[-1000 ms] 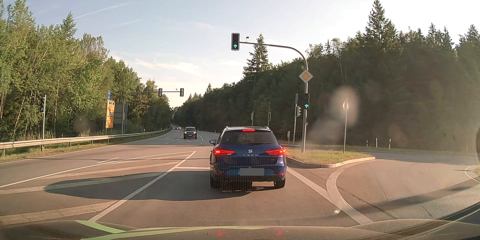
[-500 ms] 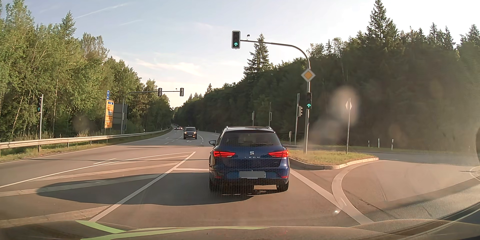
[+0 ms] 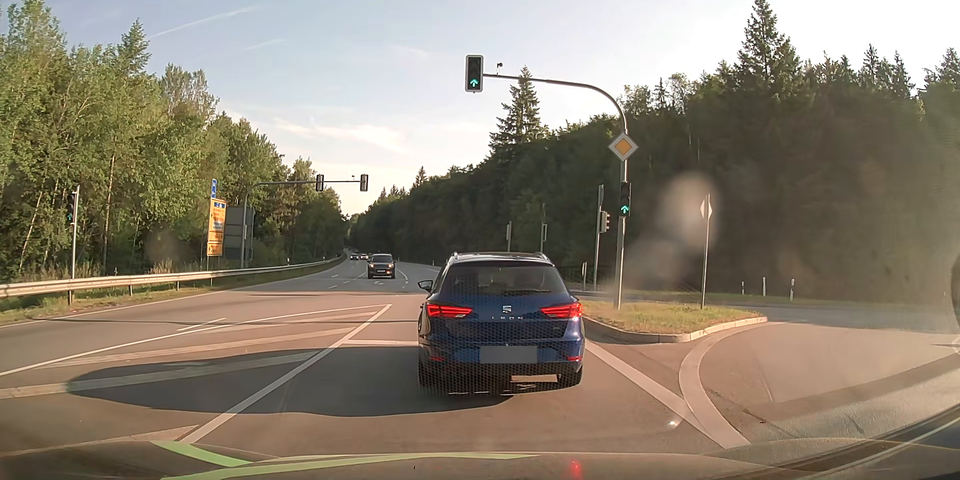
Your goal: Follow the waypoints while adhering to traffic rules and regulations
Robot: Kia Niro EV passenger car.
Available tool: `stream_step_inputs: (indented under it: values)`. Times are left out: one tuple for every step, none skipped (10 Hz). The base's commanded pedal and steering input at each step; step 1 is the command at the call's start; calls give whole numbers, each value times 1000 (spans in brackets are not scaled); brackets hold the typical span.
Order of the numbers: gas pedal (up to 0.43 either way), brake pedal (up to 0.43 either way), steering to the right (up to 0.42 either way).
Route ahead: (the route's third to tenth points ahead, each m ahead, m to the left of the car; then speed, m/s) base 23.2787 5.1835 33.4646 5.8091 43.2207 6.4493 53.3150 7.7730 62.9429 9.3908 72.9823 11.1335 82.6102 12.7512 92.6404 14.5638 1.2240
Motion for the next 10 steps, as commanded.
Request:
stream_step_inputs:
  values:
    - [0, 0, -25]
    - [0, 0, -27]
    - [0, 0, -30]
    - [0, 0, -30]
    - [0, 0, -30]
    - [47, 0, -30]
    - [67, 0, -30]
    - [79, 0, -30]
    - [98, 0, -30]
    - [110, 0, -30]
